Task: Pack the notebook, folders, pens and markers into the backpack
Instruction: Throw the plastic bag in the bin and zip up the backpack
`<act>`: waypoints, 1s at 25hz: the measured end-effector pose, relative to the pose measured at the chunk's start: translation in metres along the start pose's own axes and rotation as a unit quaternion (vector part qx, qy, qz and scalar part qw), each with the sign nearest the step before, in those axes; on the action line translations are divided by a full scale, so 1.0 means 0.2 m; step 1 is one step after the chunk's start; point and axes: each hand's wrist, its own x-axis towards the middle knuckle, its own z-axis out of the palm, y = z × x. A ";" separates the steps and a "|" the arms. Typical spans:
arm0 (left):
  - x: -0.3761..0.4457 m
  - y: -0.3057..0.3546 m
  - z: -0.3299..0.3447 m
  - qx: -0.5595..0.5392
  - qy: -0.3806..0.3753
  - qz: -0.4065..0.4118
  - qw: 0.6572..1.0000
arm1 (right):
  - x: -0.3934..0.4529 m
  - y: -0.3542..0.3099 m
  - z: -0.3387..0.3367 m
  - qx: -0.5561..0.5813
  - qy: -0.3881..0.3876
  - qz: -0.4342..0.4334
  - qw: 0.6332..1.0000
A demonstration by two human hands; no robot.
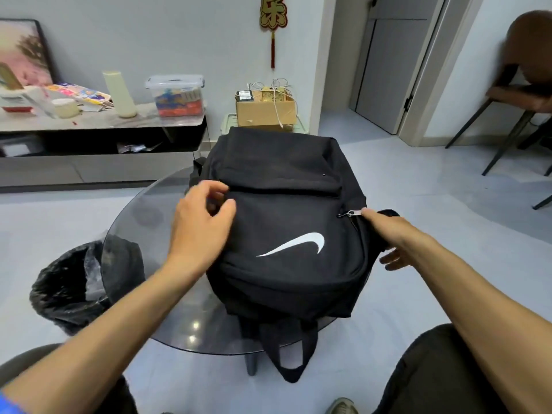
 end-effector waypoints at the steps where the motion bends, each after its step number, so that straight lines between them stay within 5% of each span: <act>1: 0.06 -0.07 -0.01 -0.024 0.000 -0.148 0.989 | 0.00 0.02 0.02 0.039 -0.045 0.014 0.998; 3: 0.11 -0.14 0.04 -0.131 -0.072 -0.333 0.931 | -0.02 0.03 0.10 0.056 -0.043 -0.023 0.997; 6: 0.15 -0.20 0.08 -0.195 -0.105 -0.374 0.901 | -0.02 -0.02 0.23 0.035 0.025 -0.121 0.992; 9: 0.21 -0.28 0.02 -0.173 -0.102 -0.392 0.898 | -0.01 -0.08 0.31 0.137 -0.030 -0.138 0.980; 15: 0.31 -0.48 -0.22 -0.111 -0.048 -0.352 0.928 | 0.01 -0.22 0.53 0.164 -0.156 -0.160 0.961; 21: 0.31 -0.59 -0.18 -0.179 -0.112 -0.261 0.942 | 0.07 -0.30 0.55 0.031 -0.046 -0.187 0.981; 25: 0.32 -0.65 -0.23 -0.134 -0.139 -0.228 0.954 | 0.10 -0.25 0.49 -0.125 0.050 -0.234 0.963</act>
